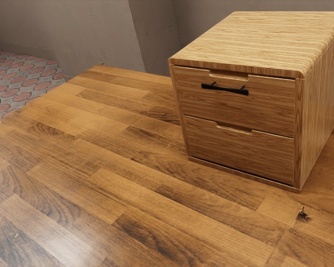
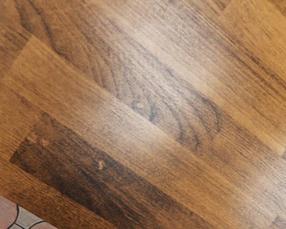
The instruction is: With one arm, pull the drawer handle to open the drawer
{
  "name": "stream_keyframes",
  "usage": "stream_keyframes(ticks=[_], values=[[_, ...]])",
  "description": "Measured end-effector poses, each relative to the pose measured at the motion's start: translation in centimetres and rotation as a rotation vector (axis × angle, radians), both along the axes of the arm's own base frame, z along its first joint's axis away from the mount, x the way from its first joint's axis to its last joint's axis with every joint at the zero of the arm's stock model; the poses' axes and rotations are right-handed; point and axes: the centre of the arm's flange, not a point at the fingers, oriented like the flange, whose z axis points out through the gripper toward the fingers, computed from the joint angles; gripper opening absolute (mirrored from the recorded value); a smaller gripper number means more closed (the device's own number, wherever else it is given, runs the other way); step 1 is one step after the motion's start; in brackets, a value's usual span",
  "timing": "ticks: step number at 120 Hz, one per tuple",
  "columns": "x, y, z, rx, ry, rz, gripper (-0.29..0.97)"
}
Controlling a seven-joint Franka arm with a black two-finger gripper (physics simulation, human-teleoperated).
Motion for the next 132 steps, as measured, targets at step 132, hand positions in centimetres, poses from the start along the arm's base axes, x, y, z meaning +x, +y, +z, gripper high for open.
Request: stream_keyframes(ticks=[132], values=[[21.0, -45.0, 6.2, 0.460, -0.476, -1.709, 0.65]])
